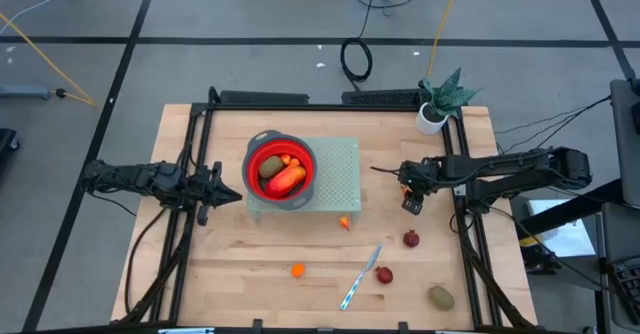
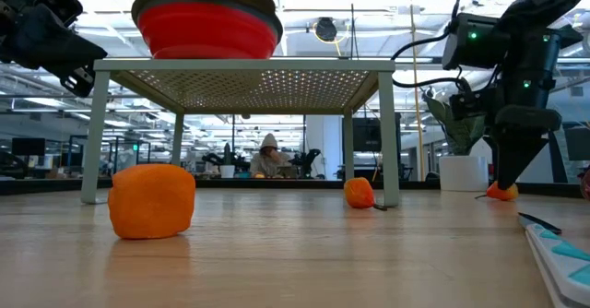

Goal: Pick & Place Fruit
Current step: Put the orange pear into the red strainer bowl on the shelf

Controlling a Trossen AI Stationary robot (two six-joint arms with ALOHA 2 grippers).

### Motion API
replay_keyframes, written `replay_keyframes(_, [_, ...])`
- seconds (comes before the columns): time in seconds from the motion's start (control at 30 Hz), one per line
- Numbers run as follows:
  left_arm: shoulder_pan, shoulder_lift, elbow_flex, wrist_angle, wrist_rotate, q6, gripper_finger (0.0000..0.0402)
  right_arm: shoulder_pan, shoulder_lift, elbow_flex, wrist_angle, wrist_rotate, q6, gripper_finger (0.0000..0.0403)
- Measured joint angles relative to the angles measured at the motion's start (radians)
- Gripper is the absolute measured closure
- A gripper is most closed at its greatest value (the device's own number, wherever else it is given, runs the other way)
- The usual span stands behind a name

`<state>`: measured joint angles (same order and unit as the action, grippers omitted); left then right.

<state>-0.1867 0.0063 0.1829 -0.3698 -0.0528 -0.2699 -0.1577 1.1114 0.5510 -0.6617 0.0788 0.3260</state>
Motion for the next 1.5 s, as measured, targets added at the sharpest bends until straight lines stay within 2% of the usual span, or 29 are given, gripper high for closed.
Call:
replay_keyframes(0.23, [0.0,0.0,0.0,0.0,0.0,0.003,0.04,0.0,0.0,-0.048,0.062,0.0,0.008,0.021])
replay_keyframes(0.37, [0.0,0.0,0.0,0.0,0.0,0.002,0.0391,0.0,0.0,-0.057,0.102,0.005,0.042,0.0221])
replay_keyframes(0.77, [0.0,0.0,0.0,0.0,0.0,0.001,0.0398,0.0,0.0,-0.058,0.105,-0.002,0.061,0.0291])
replay_keyframes(0.9, [0.0,0.0,0.0,0.0,0.0,0.0,0.0387,0.0,0.0,-0.058,0.126,-0.006,0.143,0.0302])
replay_keyframes(1.23, [0.0,0.0,0.0,-0.006,0.0,0.002,0.04,0.001,-0.058,-0.058,0.272,-0.193,0.322,0.0303])
replay_keyframes(1.5, [0.0,0.0,0.0,-0.063,0.0,-0.006,0.0381,0.001,-0.174,-0.058,0.441,-0.295,0.415,0.0302])
